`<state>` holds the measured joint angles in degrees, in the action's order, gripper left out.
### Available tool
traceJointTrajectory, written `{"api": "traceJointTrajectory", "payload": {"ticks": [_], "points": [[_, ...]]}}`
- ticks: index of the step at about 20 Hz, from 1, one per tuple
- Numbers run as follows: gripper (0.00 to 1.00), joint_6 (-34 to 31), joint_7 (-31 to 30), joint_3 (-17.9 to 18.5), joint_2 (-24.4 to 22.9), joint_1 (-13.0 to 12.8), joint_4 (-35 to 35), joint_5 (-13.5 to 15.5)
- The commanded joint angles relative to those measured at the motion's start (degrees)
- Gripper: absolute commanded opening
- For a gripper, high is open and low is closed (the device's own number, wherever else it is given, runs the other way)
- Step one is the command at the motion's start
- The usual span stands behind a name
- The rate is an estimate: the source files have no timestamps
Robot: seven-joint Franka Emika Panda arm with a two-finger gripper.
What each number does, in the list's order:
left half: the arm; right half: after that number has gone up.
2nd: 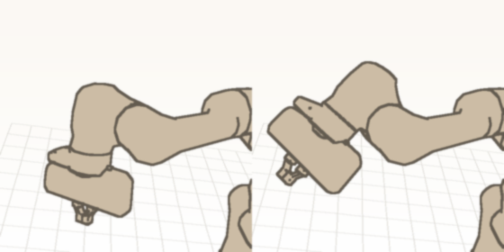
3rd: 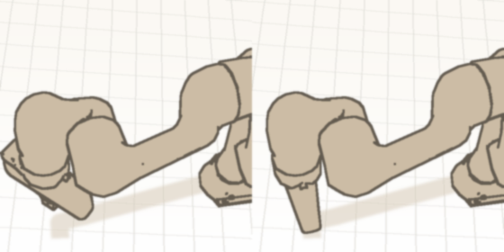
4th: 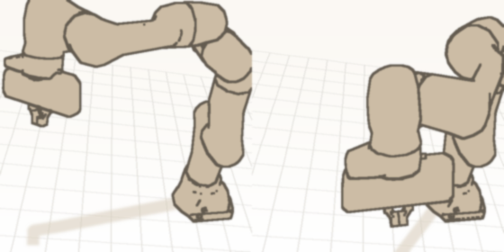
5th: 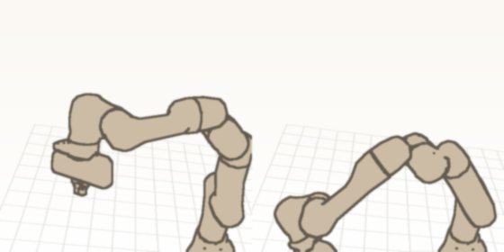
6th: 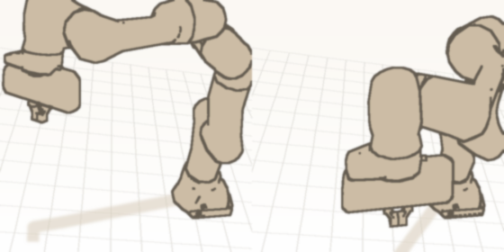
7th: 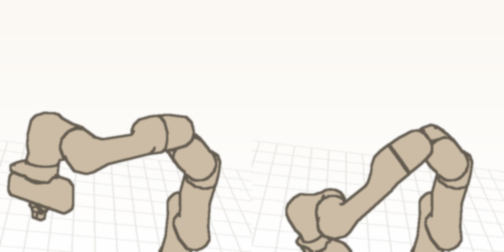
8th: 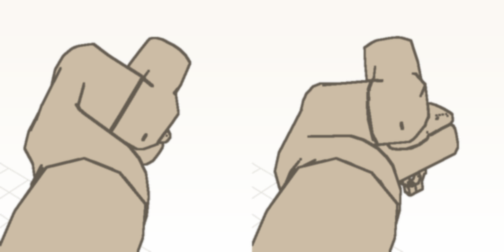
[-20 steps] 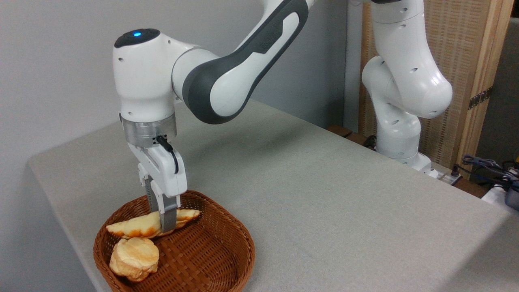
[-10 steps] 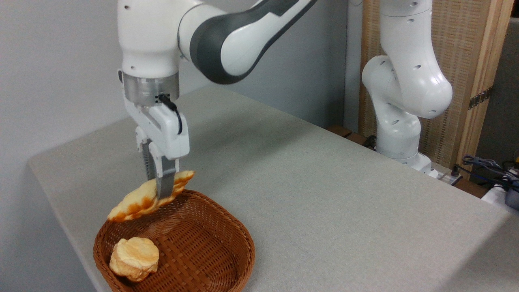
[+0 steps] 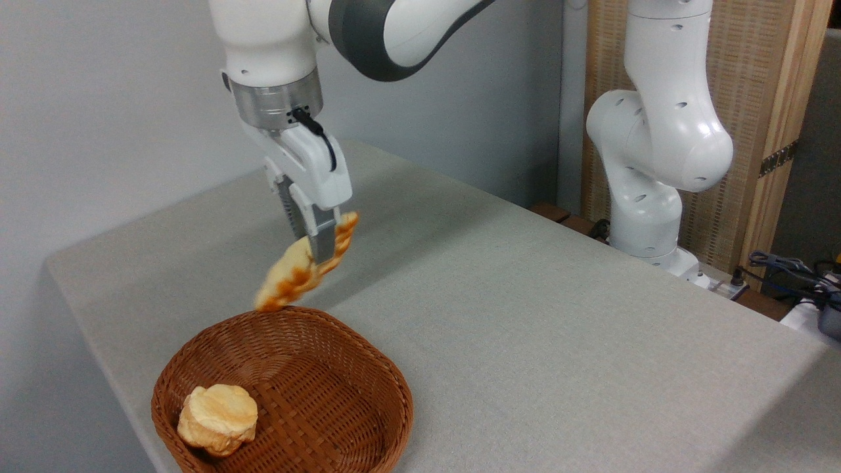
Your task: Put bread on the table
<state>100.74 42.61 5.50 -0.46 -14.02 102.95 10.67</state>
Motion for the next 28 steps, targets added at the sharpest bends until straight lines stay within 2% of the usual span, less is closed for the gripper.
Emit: {"api": "traceJointTrajectory", "payload": {"ticks": [1, 2, 3, 6, 13, 19, 23, 28], "points": [[0.71, -5.37, 2.47, 0.03, -0.86, -1.19, 1.2, 1.2], [0.92, -5.55, 2.56, 0.03, -0.77, -1.28, 1.81, 1.19], [1.0, -5.73, 2.65, -0.05, -0.68, -1.36, 1.9, 1.19], [1.0, -5.73, 2.65, -0.49, -0.33, -2.51, 2.6, 0.76], [1.0, -4.42, 2.74, -0.58, -0.42, -2.51, 2.25, 0.23], [1.0, 4.36, 2.48, 0.03, -0.51, -1.89, 2.17, -4.51], [1.0, 7.45, 1.95, 0.12, -0.51, -1.54, 1.9, -7.06], [1.0, 12.02, -0.06, 0.82, -0.16, -0.75, 1.81, -7.15]]}}
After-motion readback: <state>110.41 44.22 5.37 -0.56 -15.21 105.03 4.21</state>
